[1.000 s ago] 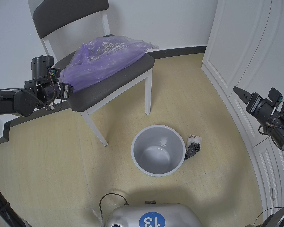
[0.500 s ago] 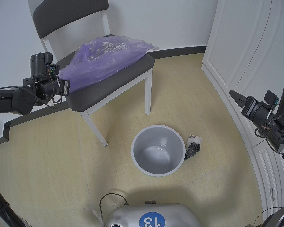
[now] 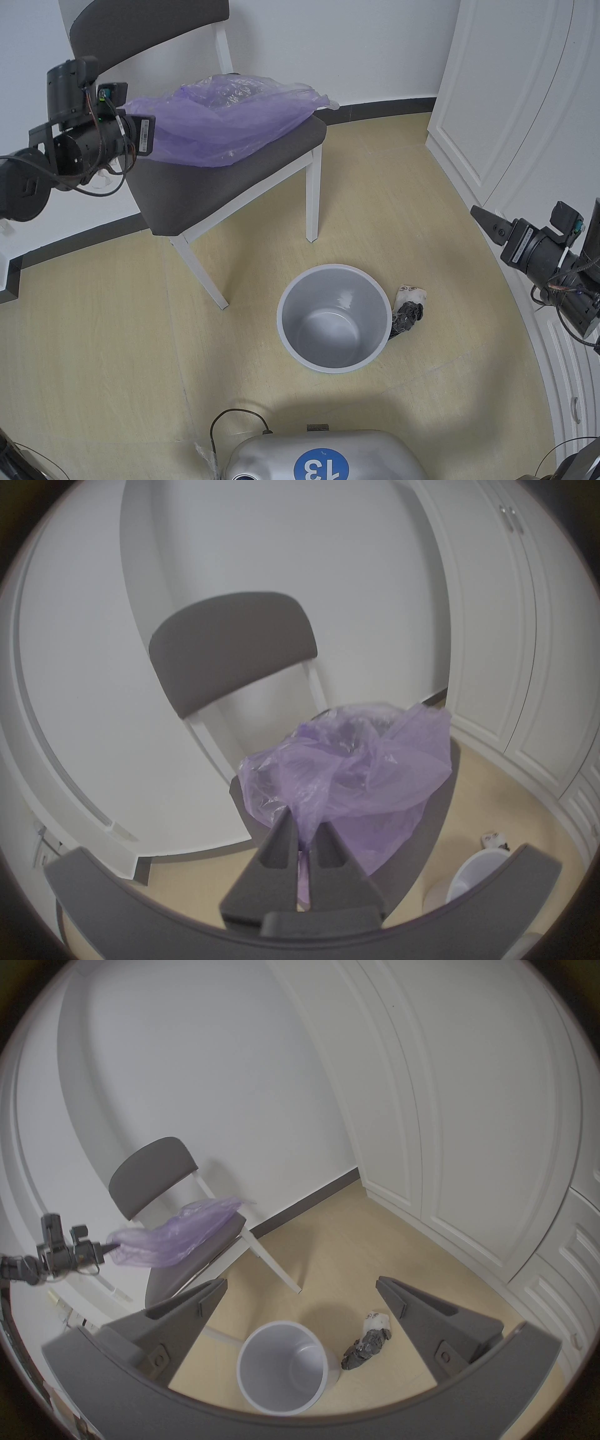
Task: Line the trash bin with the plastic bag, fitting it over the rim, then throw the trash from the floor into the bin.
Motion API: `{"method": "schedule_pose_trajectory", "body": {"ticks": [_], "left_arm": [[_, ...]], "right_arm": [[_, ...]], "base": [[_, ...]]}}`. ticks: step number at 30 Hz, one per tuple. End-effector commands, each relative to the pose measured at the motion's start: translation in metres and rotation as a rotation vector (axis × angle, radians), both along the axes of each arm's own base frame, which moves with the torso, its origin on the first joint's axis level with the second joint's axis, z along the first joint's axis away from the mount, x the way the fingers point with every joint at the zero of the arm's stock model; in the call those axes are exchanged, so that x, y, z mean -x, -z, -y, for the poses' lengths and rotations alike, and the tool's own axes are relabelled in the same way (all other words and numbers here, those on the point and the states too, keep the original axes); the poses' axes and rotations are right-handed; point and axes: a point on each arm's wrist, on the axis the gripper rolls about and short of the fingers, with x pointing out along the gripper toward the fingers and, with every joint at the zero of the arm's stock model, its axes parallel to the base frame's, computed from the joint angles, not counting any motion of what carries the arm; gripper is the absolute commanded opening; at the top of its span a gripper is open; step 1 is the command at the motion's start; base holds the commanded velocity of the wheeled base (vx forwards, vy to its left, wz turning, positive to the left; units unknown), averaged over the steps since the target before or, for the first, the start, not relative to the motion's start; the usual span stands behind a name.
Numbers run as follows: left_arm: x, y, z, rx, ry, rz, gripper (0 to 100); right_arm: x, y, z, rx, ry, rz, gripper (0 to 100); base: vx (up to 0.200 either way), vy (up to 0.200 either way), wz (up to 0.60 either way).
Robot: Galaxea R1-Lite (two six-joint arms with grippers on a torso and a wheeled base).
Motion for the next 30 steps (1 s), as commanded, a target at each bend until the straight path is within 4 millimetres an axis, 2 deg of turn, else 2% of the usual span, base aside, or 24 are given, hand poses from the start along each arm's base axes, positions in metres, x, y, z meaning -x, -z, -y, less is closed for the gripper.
{"method": "schedule_pose_trajectory", "body": {"ticks": [1, 3, 8, 9, 12, 18, 23, 30], "left_arm": [[0.032, -0.03, 0.011, 0.019, 0.066, 0.082, 0], [0.039, -0.035, 0.016, 0.019, 0.093, 0.085, 0], [0.075, -0.058, 0.042, 0.022, 0.225, 0.077, 0], [0.075, -0.058, 0.042, 0.022, 0.225, 0.077, 0], [0.09, -0.066, 0.059, 0.033, 0.282, 0.086, 0], [0.114, -0.069, 0.082, 0.054, 0.371, 0.094, 0], [0.128, -0.07, 0.094, 0.06, 0.414, 0.096, 0], [0.141, -0.067, 0.093, 0.051, 0.45, 0.085, 0]], "right_arm": [[0.009, 0.005, -0.007, 0.019, -0.047, -0.008, 100], [0.01, 0.005, -0.009, 0.02, -0.058, -0.006, 100], [0.016, 0.01, -0.014, 0.021, -0.09, 0.008, 100], [0.016, 0.01, -0.014, 0.021, -0.09, 0.008, 100], [0.017, 0.012, -0.015, 0.025, -0.098, 0.007, 100], [0.017, 0.016, -0.016, 0.03, -0.102, -0.008, 100], [0.015, 0.018, -0.018, 0.029, -0.107, -0.019, 100], [0.014, 0.017, -0.017, 0.024, -0.099, -0.016, 100]], "base": [[0.0, 0.0, 0.0], [0.0, 0.0, 0.0], [0.0, 0.0, 0.0], [0.0, 0.0, 0.0], [0.0, 0.0, 0.0], [0.0, 0.0, 0.0], [0.0, 0.0, 0.0], [0.0, 0.0, 0.0]]}}
